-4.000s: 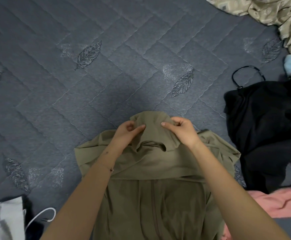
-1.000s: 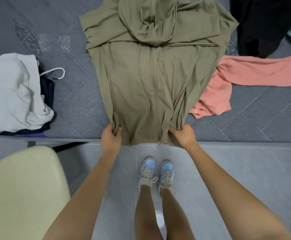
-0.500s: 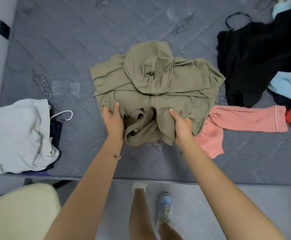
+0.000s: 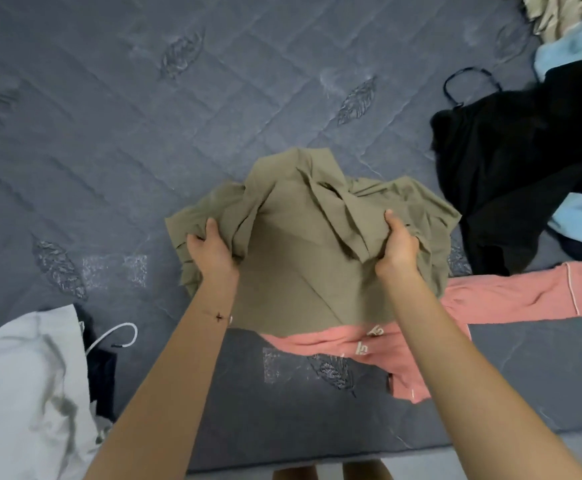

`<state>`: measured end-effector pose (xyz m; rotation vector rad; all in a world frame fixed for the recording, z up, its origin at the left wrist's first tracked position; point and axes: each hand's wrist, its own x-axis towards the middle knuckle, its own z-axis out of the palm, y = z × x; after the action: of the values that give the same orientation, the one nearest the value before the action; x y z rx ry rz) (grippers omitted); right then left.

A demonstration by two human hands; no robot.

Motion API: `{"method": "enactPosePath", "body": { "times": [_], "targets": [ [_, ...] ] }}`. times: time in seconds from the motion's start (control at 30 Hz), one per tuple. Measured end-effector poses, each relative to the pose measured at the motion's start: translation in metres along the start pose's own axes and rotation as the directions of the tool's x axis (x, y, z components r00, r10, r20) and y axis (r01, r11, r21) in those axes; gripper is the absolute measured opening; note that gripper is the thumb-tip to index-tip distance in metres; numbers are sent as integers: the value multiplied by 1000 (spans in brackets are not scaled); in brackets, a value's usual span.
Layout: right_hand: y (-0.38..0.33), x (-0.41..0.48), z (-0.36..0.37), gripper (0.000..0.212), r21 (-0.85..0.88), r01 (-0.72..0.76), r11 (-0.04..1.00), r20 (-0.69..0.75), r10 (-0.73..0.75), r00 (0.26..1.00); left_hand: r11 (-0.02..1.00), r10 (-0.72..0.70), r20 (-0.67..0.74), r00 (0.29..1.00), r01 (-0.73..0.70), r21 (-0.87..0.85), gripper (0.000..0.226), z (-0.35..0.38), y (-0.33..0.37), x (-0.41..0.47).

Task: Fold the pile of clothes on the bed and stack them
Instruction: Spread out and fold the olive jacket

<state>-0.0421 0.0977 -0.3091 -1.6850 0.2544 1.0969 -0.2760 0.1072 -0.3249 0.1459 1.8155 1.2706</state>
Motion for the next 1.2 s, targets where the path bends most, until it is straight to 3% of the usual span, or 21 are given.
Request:
{"method": "enactPosePath", "body": {
  "times": [0.23,0.37,0.5,0.53,0.6,0.67,0.7,0.77,0.83,0.9,0.97,1.03,1.1,1.2],
  "targets": [
    [-33,43,43,49,70,-103,992,59,99,993,994,-64,-20,998,62,-89,11,19,20,47],
    [-40,49,63,38,130,-139,982,172,116,978,946,-129,98,987,152,-286,23,32,25,54],
    [-48,58,77,16,259,-166,952,311,80,947,860,-148,129,981,192,-472,15,40,32,66],
    [-50,63,79,14,251,-142,958,306,61,950,845,-142,153,978,200,-496,24,40,32,69],
    [-46,69,81,28,106,-37,994,263,8,965,915,-108,178,978,168,-368,53,38,27,74],
    [-36,74,78,51,-78,93,993,236,-72,969,998,-19,205,979,30,-53,62,38,15,70],
    [-31,75,76,55,-174,173,969,255,-125,959,989,53,237,970,-83,119,62,38,8,65],
    [-21,75,67,57,-396,339,854,355,-198,914,840,214,358,909,-358,407,57,39,-9,53],
    [-10,82,52,63,-643,478,598,467,-188,864,584,304,542,783,-603,544,52,43,-29,40],
    [-2,91,34,74,-824,514,238,498,-130,857,332,232,725,648,-753,568,60,52,-50,26],
    [3,99,16,80,-870,492,30,489,-78,869,78,72,823,564,-825,559,74,61,-70,15],
    [3,109,1,83,-878,473,-76,478,-68,876,-97,-43,805,592,-805,586,84,67,-86,15],
    [-2,118,-13,84,-875,453,-168,472,-98,876,-197,-93,759,644,-759,620,87,70,-94,21],
    [-12,128,-31,92,-897,419,-142,441,-208,873,-249,-117,725,679,-727,640,89,76,-97,22]
  ]
}}
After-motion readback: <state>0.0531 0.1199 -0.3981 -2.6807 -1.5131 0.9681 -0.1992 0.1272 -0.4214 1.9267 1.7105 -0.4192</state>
